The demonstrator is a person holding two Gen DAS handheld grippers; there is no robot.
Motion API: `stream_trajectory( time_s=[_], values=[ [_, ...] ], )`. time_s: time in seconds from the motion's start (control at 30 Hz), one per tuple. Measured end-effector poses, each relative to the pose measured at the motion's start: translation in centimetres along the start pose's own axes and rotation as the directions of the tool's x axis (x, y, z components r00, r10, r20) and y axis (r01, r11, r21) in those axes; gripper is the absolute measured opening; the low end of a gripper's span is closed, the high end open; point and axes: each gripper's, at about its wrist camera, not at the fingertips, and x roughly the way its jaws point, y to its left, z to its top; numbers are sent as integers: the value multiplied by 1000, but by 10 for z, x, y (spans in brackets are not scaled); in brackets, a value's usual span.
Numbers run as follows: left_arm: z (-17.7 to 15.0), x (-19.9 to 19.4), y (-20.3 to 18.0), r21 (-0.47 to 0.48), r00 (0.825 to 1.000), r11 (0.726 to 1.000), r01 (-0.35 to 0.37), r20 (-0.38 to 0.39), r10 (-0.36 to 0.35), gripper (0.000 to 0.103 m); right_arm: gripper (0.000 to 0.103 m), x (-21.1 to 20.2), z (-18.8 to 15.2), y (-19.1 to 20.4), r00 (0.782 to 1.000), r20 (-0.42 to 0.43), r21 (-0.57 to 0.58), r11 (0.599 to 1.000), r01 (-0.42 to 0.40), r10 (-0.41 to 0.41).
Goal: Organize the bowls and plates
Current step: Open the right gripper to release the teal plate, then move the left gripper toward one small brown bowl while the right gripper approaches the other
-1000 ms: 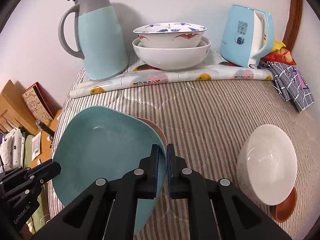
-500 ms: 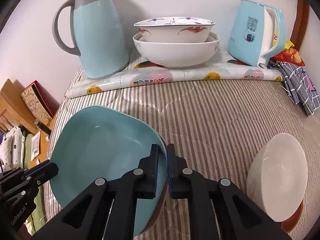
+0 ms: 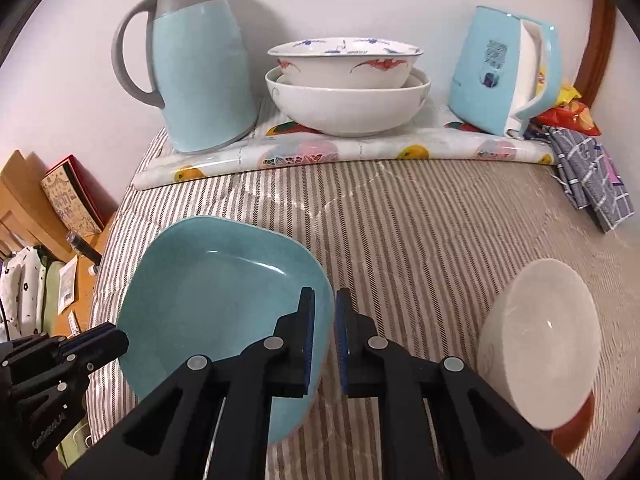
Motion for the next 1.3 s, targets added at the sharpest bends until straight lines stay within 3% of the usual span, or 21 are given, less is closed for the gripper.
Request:
stream_trajectory(
  time_s=[0.1,0.3,0.83,1.3],
  values=[
    [-2,-8,-4,11,1000,1000,-1,20,1,28,25,-15,-6,-5,999,27,9,1000,20,-20],
    [-5,-24,-19,41,999,999,5,45,-7,28,43,-56,-20,-27,994,99,58,997,43,-48],
    [-30,-49,-88,165,996,986,36,78,-50,28,43,-126,-83,-106,974,158,234,965,122,-162],
    [-57,-37,-149,255,995,964,79,40,-92,28,43,-141,-134,-175,961,119,325,924,201,-251]
  ],
)
